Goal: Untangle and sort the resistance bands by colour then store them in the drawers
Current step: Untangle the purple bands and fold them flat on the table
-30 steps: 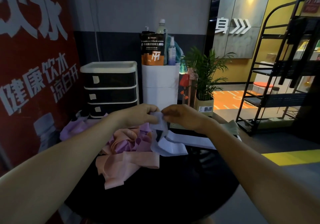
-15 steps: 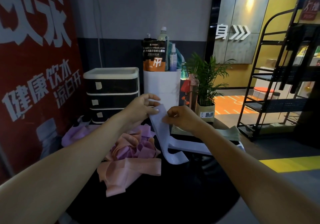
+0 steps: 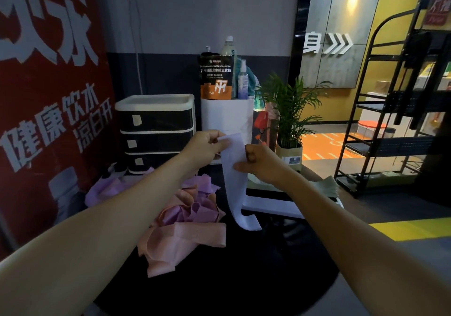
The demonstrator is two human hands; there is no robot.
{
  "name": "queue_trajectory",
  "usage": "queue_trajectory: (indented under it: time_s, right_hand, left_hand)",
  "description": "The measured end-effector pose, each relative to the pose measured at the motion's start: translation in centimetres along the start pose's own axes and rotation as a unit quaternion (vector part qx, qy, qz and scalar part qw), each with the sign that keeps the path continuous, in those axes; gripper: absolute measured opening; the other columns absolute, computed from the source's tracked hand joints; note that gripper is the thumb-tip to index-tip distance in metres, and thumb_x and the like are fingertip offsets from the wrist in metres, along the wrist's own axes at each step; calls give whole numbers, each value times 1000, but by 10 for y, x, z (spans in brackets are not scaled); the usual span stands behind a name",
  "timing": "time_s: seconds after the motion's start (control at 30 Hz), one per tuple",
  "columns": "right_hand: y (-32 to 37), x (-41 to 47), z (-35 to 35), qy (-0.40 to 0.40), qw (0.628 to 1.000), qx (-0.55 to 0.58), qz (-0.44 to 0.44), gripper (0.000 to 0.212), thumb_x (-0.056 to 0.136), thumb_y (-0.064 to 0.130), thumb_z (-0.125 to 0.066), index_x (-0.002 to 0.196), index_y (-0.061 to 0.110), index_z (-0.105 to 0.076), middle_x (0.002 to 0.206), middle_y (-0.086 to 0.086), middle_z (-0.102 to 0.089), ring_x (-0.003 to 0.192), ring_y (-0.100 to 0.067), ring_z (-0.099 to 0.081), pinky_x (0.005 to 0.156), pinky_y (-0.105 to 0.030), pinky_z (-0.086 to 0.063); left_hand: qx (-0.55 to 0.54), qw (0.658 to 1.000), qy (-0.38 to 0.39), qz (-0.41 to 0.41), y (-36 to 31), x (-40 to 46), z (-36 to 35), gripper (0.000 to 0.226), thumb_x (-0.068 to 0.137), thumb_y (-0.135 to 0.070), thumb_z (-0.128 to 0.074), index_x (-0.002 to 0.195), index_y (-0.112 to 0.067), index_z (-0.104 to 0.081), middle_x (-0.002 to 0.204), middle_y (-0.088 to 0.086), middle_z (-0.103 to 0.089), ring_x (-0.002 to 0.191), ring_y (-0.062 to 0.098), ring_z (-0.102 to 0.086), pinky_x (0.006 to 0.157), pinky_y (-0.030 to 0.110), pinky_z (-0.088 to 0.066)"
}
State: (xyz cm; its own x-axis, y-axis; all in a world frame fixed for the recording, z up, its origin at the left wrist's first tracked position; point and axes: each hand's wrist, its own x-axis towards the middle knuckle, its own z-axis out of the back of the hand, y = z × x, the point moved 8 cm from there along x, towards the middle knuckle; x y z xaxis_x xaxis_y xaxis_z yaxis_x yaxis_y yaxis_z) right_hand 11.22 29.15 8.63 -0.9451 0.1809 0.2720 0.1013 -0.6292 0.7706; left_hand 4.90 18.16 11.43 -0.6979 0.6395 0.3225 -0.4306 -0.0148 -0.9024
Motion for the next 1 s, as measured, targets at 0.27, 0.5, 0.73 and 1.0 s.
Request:
queue_trajectory:
  time_s: [0.27,0.5,0.73,1.0]
  right_hand:
    - [-74,-24,12,67,979,-167,-91,37,81,6,-68,55,13,-42,55,1,-37,51,-11,-32,52,-22,-27]
    - [-117,-55,40,64,961,-231,-136,32,91,16,-54,61,14,-46,62,5,-39,61,-12,-35,55,-21,-26]
    - [-152,-79,58,30,972,-80,-221,26,96,20,-49,71,13,-48,71,-2,-44,70,-17,-46,61,-22,-40]
    - [-186,-93,93,-91,950,78,-287,10,94,2,-48,89,4,-57,77,-8,-50,68,-14,-48,59,-23,-44]
  left_hand:
    - [-120,979,-162,42,18,11,23,14,95,-11,-51,85,-16,-59,88,1,-62,80,13,-59,72,23,-50]
    - [-191,952,-224,88,53,15,19,18,98,-13,-46,83,-17,-54,82,-2,-57,73,9,-54,66,21,-48]
    - [-243,927,-251,139,92,22,1,22,99,-11,-44,78,-17,-46,81,0,-52,70,10,-50,64,24,-49]
    - [-179,933,-225,216,138,29,-26,24,98,-2,-39,78,-11,-48,92,9,-56,81,19,-56,88,35,-48]
